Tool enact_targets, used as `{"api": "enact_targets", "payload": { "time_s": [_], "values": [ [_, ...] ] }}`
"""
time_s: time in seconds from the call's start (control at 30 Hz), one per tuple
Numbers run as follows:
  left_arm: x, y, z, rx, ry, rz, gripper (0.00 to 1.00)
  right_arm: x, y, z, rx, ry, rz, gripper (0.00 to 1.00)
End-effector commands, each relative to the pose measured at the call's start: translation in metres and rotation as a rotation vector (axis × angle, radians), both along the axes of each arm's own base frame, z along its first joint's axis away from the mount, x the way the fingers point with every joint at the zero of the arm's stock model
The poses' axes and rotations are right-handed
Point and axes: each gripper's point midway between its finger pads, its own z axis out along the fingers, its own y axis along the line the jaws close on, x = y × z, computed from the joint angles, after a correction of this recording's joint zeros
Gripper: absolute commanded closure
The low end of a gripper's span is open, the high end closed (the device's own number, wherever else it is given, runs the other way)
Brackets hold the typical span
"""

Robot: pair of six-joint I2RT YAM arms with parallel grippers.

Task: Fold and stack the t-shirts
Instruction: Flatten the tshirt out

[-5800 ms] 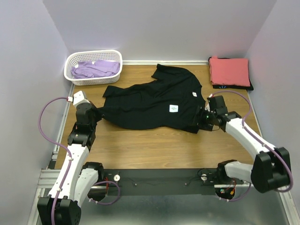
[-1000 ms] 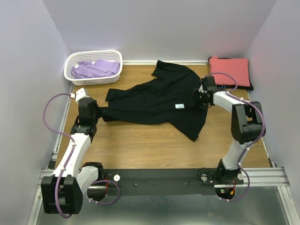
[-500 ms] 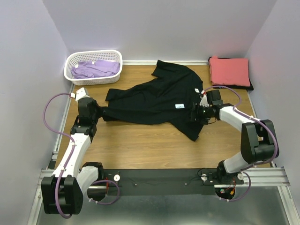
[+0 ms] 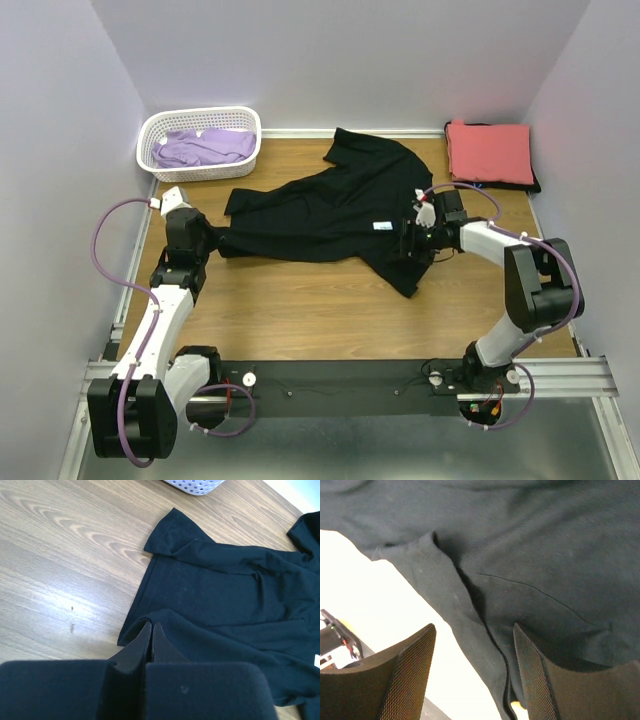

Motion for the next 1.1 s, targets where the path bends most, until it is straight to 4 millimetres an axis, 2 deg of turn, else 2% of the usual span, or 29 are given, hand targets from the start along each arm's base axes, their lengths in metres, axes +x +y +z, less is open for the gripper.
{"api": "enact_targets", "payload": {
  "time_s": [0.0,0.17,0.33,0.5,0.77,1.07],
  "values": [
    [0.002,0.0,0.009,0.002,-0.035,-0.012,1.0,0.008,0.022,0.007,0.073,-0.034,0.083,0.29],
    [0.001,0.0,0.01,0.003,-0.039,-0.011,1.0,0.009,0.032,0.007,0.075,-0.036,0.112,0.29],
    [0.001,0.0,0.01,0.004,-0.039,-0.009,1.0,0.022,0.018,0.013,-0.015,-0.091,0.034,0.29],
    [0.001,0.0,0.01,0.002,-0.038,-0.012,1.0,0.022,0.023,0.025,0.014,-0.122,0.055,0.29],
    [0.001,0.0,0.01,0.005,-0.039,-0.01,1.0,0.025,0.029,0.007,0.021,-0.083,0.094,0.29],
    [0.001,0.0,0.008,0.004,-0.033,-0.013,1.0,0.025,0.046,0.006,0.078,-0.069,0.162,0.29]
  ]
}}
